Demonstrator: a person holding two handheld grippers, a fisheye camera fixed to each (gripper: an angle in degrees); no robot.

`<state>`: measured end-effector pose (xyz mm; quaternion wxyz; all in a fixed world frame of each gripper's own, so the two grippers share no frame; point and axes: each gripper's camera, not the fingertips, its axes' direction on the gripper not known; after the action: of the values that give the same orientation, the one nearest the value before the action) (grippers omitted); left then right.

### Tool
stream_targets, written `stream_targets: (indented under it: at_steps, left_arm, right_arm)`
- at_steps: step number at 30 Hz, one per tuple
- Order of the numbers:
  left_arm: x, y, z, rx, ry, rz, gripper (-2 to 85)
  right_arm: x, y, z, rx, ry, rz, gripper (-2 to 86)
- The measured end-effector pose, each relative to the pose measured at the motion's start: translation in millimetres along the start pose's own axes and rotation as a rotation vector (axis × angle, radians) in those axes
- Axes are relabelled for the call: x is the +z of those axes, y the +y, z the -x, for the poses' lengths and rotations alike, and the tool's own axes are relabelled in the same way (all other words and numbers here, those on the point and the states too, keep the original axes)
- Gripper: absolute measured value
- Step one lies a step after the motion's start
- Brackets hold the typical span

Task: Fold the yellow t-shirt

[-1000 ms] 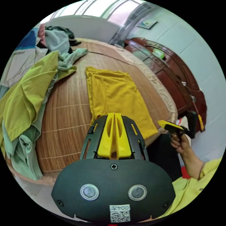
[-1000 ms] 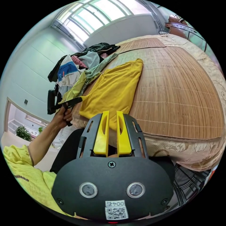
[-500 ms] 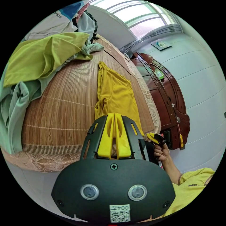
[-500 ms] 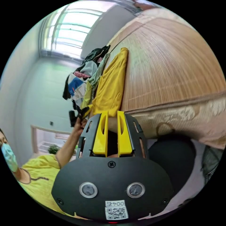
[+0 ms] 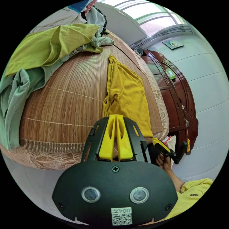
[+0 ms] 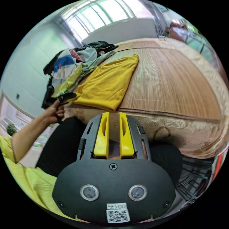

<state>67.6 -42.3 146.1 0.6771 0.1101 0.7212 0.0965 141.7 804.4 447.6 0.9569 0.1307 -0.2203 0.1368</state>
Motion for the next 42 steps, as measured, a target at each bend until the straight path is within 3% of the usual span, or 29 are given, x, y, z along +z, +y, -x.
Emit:
stream_targets:
  at_steps: [4,20,23,30,40,42]
  left_arm:
    - [-0.1,-1.1,5.2,-0.015,0.023,0.001,0.0]
    - [7.7,5.4,9.4,-0.016,0.028,0.006,0.1]
    - [10.3,8.9,11.5,-0.02,0.037,0.005,0.1]
    - [18.5,19.4,15.7,-0.029,0.06,0.002,0.0]
    - [37.7,42.3,13.4,-0.022,0.052,0.005,0.1]
    - [41.8,47.4,13.9,-0.023,0.058,0.005,0.1]
  right_arm:
    - [-2.4,4.5,39.7,-0.056,0.141,-0.036,5.9]
    - [-30.9,-0.6,66.0,-0.031,0.2,-0.035,0.5]
    - [-49.4,-2.5,51.9,0.012,0.057,-0.035,1.0]
    - [-65.6,5.4,-40.8,0.374,-0.533,-0.078,9.2]
    - [-45.1,-2.1,-50.7,0.562,-0.697,-0.013,5.5]
    - [-47.8,-3.7,-45.5,0.552,-0.623,0.001,3.0]
